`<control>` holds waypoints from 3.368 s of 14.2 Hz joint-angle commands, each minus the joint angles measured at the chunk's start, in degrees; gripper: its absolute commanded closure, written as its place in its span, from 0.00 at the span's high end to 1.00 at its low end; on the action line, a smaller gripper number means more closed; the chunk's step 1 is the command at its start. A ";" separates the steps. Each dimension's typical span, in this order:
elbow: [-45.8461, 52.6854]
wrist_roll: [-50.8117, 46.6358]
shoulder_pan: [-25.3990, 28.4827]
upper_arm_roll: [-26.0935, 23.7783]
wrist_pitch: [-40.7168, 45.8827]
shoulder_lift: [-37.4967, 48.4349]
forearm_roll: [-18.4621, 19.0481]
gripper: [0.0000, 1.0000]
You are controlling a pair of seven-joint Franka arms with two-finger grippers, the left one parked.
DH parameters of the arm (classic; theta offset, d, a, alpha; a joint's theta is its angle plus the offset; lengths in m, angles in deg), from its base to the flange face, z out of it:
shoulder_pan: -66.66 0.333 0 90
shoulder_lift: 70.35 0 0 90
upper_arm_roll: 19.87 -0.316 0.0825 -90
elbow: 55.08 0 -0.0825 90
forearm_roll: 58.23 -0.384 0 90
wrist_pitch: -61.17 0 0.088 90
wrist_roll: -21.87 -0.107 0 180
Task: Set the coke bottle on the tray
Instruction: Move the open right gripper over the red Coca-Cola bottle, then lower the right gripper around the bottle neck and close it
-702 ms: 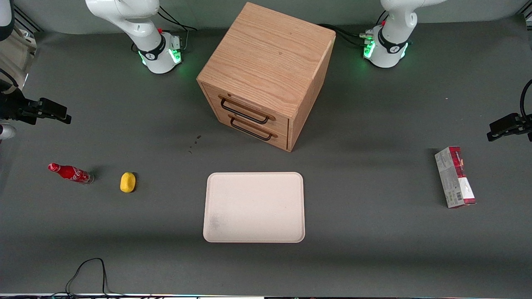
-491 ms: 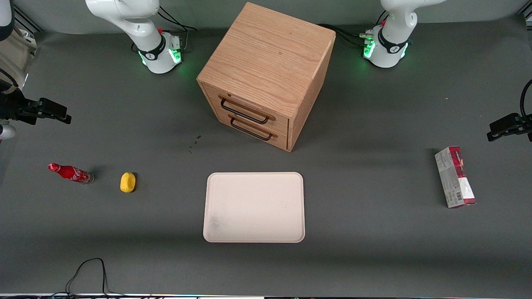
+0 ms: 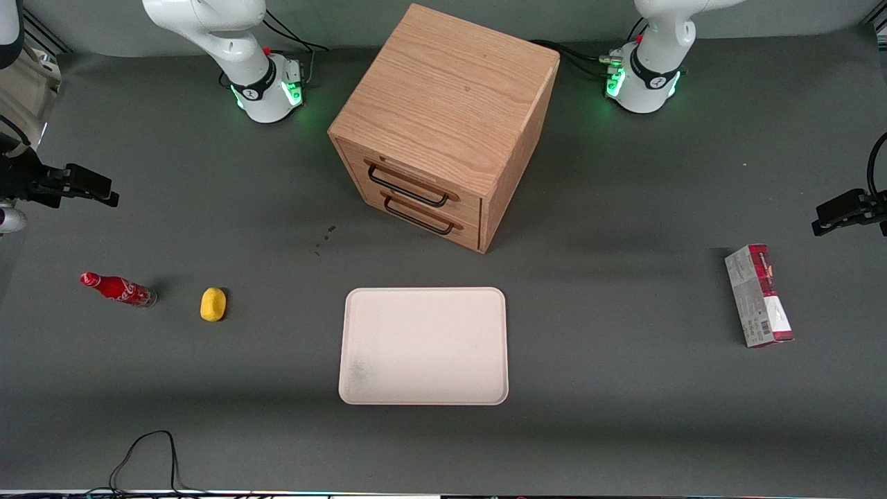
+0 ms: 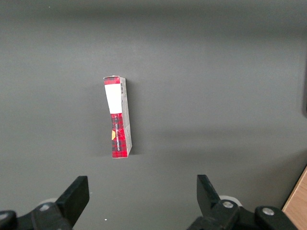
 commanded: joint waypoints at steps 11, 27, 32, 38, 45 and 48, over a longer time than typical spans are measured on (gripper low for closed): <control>3.48 22.29 -12.48 4.69 -7.16 -6.51 2.19 1.00; -15.94 29.00 -15.93 5.84 -33.00 -11.33 -3.26 1.00; -15.59 30.04 -15.93 5.66 -37.85 -17.23 -5.62 1.00; -15.77 31.11 -15.32 5.66 -39.43 -19.43 -6.16 1.00; -15.85 31.28 -15.14 5.75 -39.52 -19.43 -4.49 0.88; -15.94 33.30 -15.31 6.01 -39.43 -19.61 -4.49 0.67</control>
